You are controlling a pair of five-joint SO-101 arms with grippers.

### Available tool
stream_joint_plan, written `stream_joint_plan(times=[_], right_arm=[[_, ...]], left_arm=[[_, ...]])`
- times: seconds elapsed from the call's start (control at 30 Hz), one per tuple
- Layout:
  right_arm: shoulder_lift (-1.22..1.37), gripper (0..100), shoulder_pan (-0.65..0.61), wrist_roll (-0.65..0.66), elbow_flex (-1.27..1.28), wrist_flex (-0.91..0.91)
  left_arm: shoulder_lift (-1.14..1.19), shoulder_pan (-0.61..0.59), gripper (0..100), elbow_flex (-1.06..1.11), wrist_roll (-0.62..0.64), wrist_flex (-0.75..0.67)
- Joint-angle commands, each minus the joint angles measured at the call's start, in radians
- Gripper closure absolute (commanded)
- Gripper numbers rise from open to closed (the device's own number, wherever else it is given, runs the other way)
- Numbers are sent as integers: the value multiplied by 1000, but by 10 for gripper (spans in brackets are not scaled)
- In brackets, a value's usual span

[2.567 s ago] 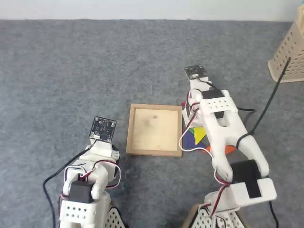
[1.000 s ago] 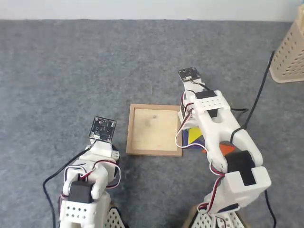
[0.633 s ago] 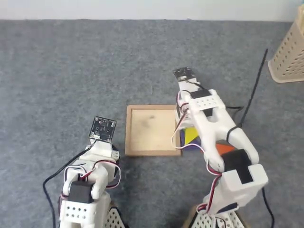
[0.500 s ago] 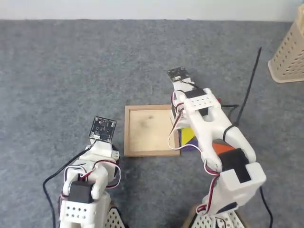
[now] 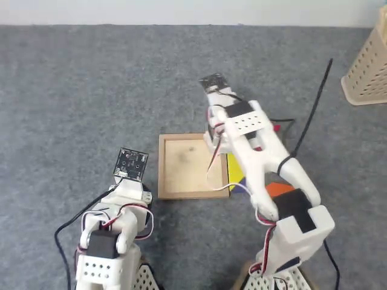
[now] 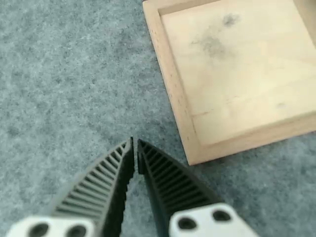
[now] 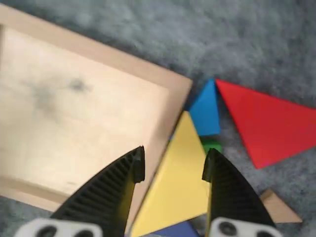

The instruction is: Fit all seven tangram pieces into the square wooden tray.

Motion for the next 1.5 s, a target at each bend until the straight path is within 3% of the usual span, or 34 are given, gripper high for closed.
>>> stream_joint_plan(times=[0.0,0.1,0.23,0.4,0.53,0.63,0.8,1.0,1.47], right_arm=[[-13,815,-65,-8,-77,28],[-27,812,-45,-6,-78,76],[-88,812,74,-6,-25,77],[-191,812,268,-5,117,-24],[-199,815,329,29,204,-101],[-157,818,329,38,233,-124],[-114,911,326,43,233,-127],[-114,923,325,44,232,-84],[-114,923,137,43,209,7]], left_arm=[[-20,0,988,-19,9,6],[-20,0,988,-19,9,6],[-20,0,988,-19,9,6],[-20,0,988,-19,9,6],[-20,0,988,-19,9,6],[-20,0,988,-19,9,6],[-20,0,988,-19,9,6],[-20,0,988,-19,9,6],[-20,0,988,-19,9,6]])
